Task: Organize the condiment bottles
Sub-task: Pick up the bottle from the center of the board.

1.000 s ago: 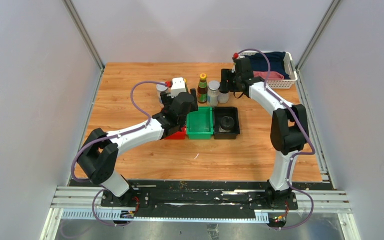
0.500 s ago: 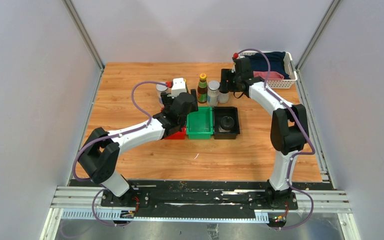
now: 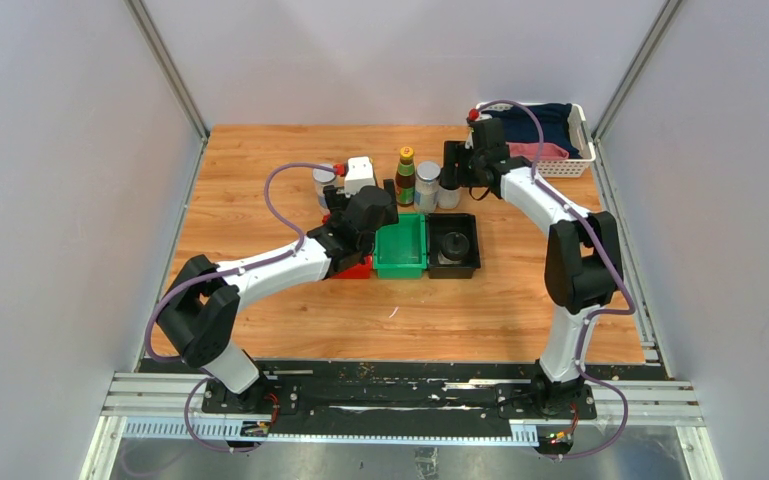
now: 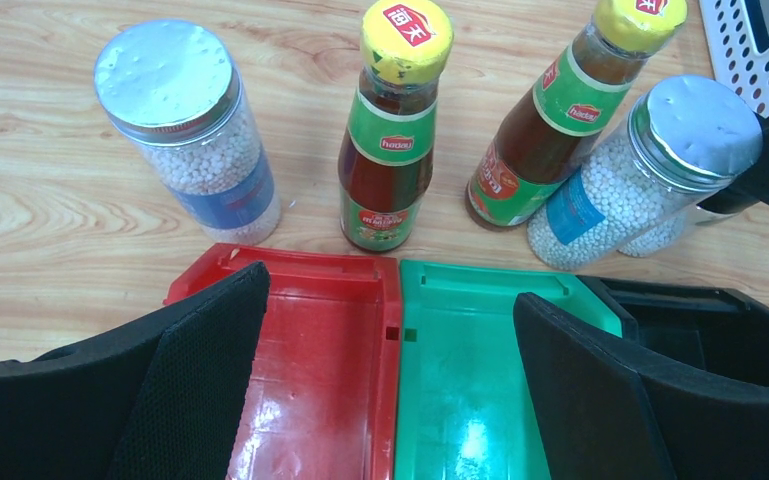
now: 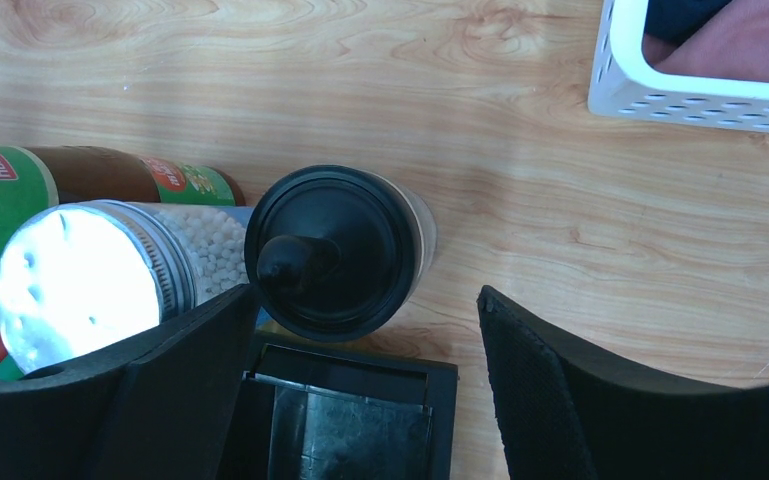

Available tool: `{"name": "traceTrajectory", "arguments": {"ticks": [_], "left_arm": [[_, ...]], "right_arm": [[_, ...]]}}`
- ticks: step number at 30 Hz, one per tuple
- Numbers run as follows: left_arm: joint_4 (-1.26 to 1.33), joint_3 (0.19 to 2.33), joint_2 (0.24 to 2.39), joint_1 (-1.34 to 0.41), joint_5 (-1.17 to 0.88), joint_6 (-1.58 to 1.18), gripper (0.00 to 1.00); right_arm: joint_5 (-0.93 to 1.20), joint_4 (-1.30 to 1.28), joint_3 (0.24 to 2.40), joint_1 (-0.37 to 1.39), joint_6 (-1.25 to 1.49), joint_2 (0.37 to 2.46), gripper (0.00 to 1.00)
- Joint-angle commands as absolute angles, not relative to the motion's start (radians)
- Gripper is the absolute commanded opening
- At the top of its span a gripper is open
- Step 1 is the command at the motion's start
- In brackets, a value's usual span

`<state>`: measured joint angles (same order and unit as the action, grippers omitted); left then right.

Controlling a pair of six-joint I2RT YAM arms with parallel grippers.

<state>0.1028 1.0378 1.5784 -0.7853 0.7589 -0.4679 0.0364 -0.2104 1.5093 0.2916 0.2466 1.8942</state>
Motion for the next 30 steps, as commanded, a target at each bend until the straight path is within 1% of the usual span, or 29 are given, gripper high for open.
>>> {"name": "traceTrajectory", "arguments": {"ticks": [1, 12, 30], "left_arm": [[0.118, 1.06, 1.579, -0.796, 0.774, -0.487, 1.0], [0.118, 1.064, 1.575, -0.796, 0.774, -0.476, 1.0], [0.118, 1.062, 1.567, -0.796, 0.782, -0.463, 1.0]], "right_arm": [[0.051, -0.259, 1.482, 0.282, 0.25, 1.861, 0.84], [0.006, -0.275, 1.472, 0.277, 0.239, 1.855, 0.84], [0.001, -0.279, 1.456, 0.214, 0.249, 1.867, 0.84]]}}
